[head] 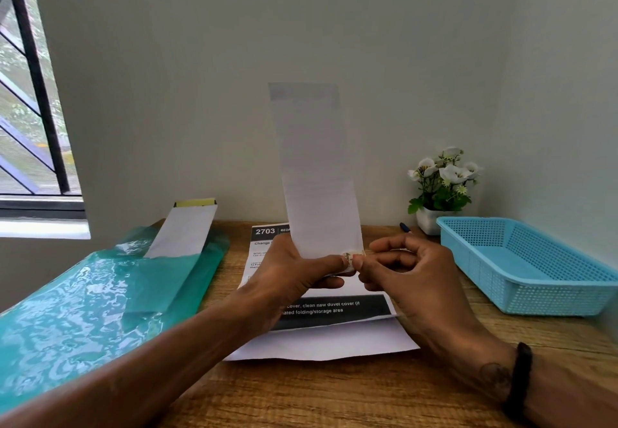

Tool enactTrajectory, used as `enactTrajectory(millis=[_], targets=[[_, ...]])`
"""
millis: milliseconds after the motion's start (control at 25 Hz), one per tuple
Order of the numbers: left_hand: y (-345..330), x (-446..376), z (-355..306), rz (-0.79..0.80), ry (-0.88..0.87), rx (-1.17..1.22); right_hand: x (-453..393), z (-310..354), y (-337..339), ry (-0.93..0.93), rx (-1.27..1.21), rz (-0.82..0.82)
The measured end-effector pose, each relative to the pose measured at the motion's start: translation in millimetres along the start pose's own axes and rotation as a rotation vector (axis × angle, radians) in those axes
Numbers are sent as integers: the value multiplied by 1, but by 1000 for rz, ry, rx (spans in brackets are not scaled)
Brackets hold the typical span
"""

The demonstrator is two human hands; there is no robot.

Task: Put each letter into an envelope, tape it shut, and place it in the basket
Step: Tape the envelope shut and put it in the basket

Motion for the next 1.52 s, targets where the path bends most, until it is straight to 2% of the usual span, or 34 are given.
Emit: enactTrajectory(millis=[160,520,920,1080,1240,1360,1520], targets=[[-1,1,-5,34,-41,-25,-3,1,4,50,94,-15],[4,-4,-3,97,26,26,-18,-13,8,-68,-228,134],[10,-7,-3,8,51,87,-23,-16,7,-97,-264,274],[11,-9,-3,28,110,165,-24,-18,7,-124,-249,254],[12,-8,-1,35,160,96,-24,-19,7,-169,-269,292],[15,-9,-7,173,183,-34,-28,-14,9,-193,-347,299],[25,-12,-18,303,227,-122,-44,-10,24,-265,-537,179]])
Point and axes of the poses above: each hand's wrist, its own x-axis away from the middle knuckle, its own y-axis out of the back of the hand, z = x × y, the point moved 2 cm from there along -x, towards the middle knuckle, and after that the axes turned 1 degree about y, right-handed, at the moved point
